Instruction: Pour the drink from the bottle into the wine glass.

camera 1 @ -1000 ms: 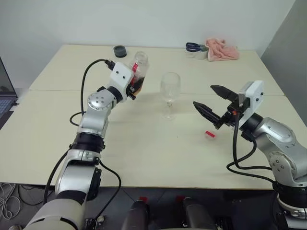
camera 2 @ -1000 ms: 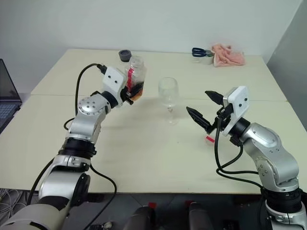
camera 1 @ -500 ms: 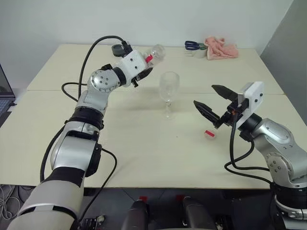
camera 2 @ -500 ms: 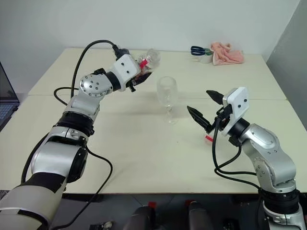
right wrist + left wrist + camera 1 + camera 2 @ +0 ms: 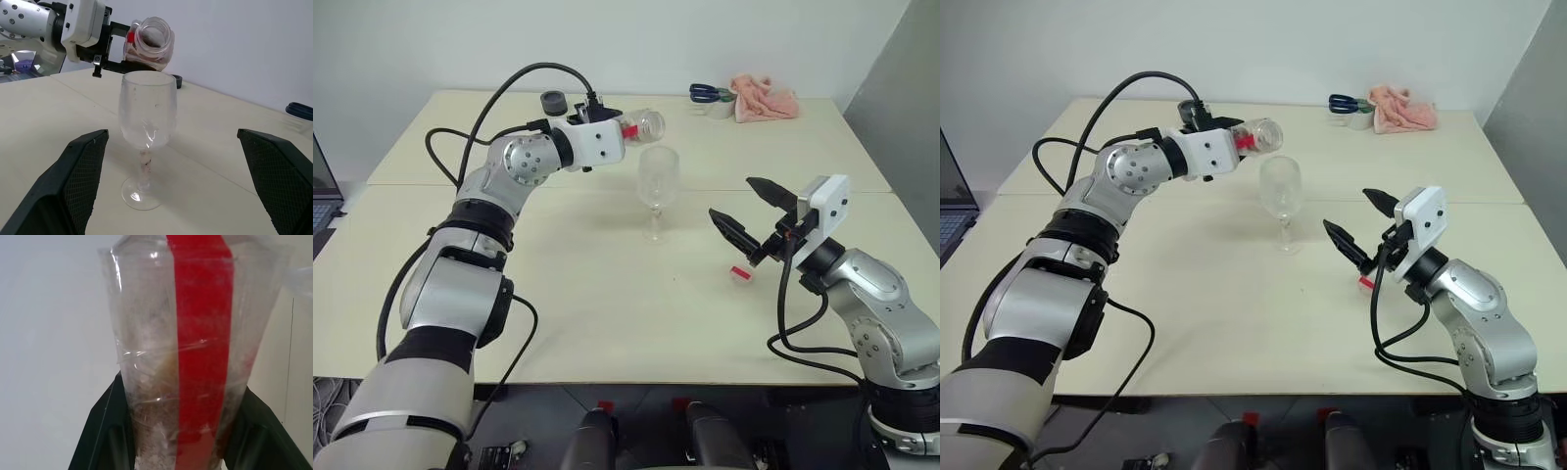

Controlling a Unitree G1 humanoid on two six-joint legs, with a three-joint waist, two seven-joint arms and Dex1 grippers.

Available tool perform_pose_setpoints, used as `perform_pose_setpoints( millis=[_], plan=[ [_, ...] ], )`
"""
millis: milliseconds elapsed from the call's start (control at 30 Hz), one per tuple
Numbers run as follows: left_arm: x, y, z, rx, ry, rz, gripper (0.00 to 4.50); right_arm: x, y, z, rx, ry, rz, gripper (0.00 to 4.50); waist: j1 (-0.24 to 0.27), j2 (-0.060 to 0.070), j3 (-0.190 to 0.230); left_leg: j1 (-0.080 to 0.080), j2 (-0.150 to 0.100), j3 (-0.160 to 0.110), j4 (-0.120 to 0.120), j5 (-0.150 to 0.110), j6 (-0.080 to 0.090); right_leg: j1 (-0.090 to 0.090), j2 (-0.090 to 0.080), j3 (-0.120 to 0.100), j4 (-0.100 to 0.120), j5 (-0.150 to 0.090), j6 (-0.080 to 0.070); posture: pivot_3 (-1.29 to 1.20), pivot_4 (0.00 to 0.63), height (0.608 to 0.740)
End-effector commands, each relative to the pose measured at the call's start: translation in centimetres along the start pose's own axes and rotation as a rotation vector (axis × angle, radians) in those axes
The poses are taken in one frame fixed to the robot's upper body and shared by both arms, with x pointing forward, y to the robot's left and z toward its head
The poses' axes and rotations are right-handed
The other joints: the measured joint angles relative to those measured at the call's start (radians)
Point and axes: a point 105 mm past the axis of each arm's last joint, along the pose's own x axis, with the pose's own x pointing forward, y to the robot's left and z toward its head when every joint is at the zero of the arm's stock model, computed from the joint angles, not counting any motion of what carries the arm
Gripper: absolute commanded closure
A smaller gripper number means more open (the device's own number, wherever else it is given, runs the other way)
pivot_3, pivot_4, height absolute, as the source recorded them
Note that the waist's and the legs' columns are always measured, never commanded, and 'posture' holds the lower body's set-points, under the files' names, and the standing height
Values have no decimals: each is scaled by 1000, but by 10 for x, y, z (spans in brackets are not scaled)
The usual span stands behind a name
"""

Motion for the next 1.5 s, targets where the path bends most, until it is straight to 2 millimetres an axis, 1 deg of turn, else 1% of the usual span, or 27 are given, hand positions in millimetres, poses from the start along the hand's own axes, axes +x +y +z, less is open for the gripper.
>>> perform_pose_setpoints(
  millis=[33, 467, 900, 1500],
  plan=[
    [-1, 25, 11, 100, -31, 69, 2762, -1, 2, 11, -26, -52, 7, 0, 0, 0, 0, 0, 0, 0, 0, 0, 0, 0, 0, 0, 0, 0, 0, 0, 150, 740],
    [-1, 31, 12, 229, -21, 87, 2762, 0, 6, 13, -23, -53, 14, 0, 0, 0, 0, 0, 0, 0, 0, 0, 0, 0, 0, 0, 1, 0, 0, 0, 150, 740],
    [-4, 45, 12, 302, -1, 109, 2762, 3, 9, 16, -23, -61, 23, 0, 0, 0, 0, 0, 0, 0, 1, 0, 0, 0, 0, 0, 1, 0, 0, 0, 150, 740],
    [-5, 48, 14, 375, 3, 100, 2762, 2, 9, 15, -20, -56, 23, 0, -1, 0, 0, 0, 0, 0, 1, 0, 0, 0, 0, 0, 2, 0, 0, 0, 150, 740]
  ],
)
